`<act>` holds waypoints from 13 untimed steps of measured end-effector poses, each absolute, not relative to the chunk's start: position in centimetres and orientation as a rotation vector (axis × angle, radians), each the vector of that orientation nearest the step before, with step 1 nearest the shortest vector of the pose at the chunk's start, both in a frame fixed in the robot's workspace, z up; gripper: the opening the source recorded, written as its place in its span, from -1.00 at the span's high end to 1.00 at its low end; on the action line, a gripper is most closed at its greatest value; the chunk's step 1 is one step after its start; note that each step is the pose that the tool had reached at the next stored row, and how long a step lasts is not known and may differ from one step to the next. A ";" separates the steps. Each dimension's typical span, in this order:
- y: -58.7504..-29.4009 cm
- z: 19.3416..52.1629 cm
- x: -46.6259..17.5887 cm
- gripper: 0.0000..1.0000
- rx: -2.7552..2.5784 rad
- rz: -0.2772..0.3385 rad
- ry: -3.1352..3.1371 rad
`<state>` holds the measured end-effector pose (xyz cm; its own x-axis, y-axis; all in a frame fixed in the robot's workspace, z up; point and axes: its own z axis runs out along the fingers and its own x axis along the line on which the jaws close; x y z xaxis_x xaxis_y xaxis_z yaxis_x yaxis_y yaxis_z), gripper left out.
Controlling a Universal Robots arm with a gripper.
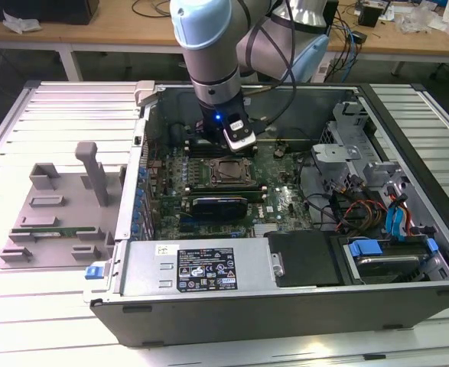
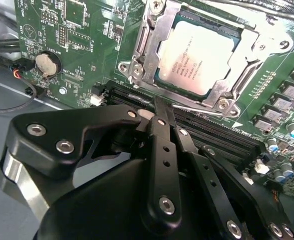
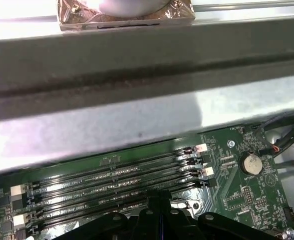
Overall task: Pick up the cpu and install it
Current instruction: 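Install the first cpu locking lever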
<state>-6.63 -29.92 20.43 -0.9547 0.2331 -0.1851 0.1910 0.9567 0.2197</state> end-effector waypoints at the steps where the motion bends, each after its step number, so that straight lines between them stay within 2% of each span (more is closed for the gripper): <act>1: -29.8 20.4 -6.6 0.79 0.323 0.295 2.898; 13: -29.4 20.8 -7.6 0.79 0.369 0.285 2.880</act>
